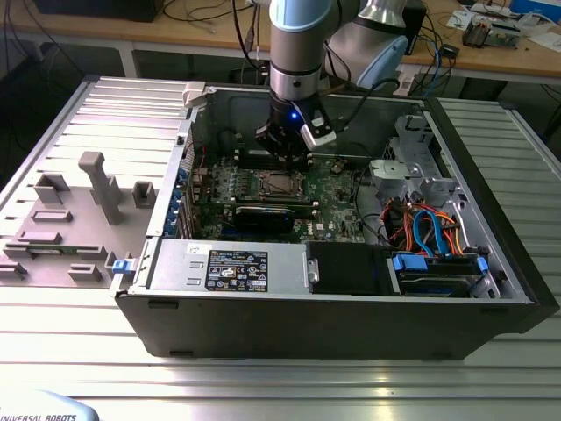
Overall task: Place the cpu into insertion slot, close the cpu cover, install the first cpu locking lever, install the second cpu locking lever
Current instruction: 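Install the first cpu locking lever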
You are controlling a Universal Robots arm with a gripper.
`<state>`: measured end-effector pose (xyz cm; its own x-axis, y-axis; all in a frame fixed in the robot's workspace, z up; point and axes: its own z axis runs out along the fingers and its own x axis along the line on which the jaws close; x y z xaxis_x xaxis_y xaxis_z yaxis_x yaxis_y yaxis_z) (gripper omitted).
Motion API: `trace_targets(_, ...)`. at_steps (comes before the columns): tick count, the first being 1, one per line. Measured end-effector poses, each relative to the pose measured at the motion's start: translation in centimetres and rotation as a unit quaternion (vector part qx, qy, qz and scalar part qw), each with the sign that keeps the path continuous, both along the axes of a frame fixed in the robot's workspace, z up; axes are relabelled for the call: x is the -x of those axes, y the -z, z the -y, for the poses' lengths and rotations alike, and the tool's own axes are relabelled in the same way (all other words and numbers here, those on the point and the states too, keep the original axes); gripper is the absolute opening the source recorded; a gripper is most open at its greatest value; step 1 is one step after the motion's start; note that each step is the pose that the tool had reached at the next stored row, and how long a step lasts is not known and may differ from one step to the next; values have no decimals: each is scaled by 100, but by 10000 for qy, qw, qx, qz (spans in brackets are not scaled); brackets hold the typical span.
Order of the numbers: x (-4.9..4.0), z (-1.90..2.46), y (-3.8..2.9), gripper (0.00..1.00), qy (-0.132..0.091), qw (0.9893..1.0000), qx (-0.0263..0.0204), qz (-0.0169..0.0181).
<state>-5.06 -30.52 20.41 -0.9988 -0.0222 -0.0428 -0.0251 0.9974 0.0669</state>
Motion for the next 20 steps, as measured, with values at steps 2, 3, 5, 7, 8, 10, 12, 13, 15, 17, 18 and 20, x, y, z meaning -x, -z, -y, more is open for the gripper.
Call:
trace_targets(2, -3, 1, 6, 11, 0, 10000, 3, 0)
trace_targets(3, -4, 0, 8, 11, 0, 10000, 4, 0)
trace_targets(5, -6, 0, 15, 11, 0, 10000, 6, 0)
trace_targets(7, -10, -3, 31, 11, 0, 10000, -2, 6)
trace_targets(8, -10, -1, 32, 11, 0, 10000, 7, 3)
trace_targets(10, -9, 0, 31, 11, 0, 10000, 10, 1)
trace_targets(12, -8, 0, 31, 11, 0, 10000, 7, 1)
trace_targets(13, -8, 0, 31, 11, 0, 10000, 5, 2)
trace_targets(15, -8, 0, 25, 11, 0, 10000, 0, 1)
trace_targets(17, -9, 0, 13, 11, 0, 10000, -4, 3)
trace_targets(18, -9, 0, 3, 11, 0, 10000, -3, 2)
trace_targets(20, -9, 0, -19, 11, 0, 10000, -3, 2)
